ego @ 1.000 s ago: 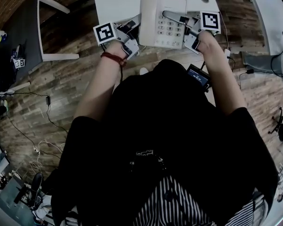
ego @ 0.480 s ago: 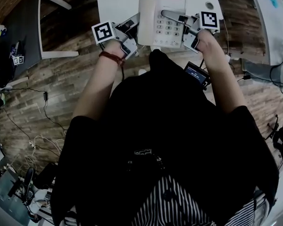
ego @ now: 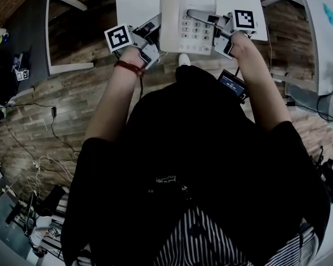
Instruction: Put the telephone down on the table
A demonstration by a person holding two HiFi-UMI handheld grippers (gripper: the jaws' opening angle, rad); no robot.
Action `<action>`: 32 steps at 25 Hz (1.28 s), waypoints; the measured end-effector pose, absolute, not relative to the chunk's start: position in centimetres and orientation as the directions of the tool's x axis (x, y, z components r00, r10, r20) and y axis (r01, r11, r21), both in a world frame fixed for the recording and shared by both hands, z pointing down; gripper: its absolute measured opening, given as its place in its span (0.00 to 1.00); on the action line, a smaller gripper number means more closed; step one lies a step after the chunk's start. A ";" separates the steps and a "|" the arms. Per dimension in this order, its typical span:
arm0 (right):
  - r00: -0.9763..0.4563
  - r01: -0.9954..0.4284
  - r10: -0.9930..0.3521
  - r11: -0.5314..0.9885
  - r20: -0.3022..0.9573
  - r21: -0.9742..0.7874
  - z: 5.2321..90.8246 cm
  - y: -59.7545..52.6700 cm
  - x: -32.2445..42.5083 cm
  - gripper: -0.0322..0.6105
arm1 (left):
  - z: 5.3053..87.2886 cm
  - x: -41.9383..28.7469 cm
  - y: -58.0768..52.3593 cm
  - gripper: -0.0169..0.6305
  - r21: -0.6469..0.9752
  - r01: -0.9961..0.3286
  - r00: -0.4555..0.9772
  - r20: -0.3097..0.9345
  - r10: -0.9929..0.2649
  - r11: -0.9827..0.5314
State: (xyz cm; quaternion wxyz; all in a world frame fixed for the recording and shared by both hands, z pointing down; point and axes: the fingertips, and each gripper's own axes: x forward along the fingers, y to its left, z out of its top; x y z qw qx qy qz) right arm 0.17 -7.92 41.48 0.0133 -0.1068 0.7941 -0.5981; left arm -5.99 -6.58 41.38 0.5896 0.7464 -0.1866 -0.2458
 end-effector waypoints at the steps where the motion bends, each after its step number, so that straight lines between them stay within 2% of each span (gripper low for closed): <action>1: -0.979 -0.149 -0.176 0.263 0.105 -0.953 41.4 -8.7 0.1 0.39 | 41.4 -6.0 -7.4 0.34 0.972 0.010 0.805 -0.148 -0.575 -0.236; 17: -0.996 -0.081 -0.051 0.240 0.071 -0.967 40.7 -19.8 1.6 0.39 | 40.5 -4.3 -17.9 0.34 0.978 -0.051 0.740 -0.100 -0.666 -0.203; 32: -0.996 -0.064 -0.067 0.163 0.054 -0.985 44.7 -22.0 2.6 0.38 | 44.1 -3.5 -20.0 0.34 0.990 -0.075 0.741 -0.023 -0.671 -0.116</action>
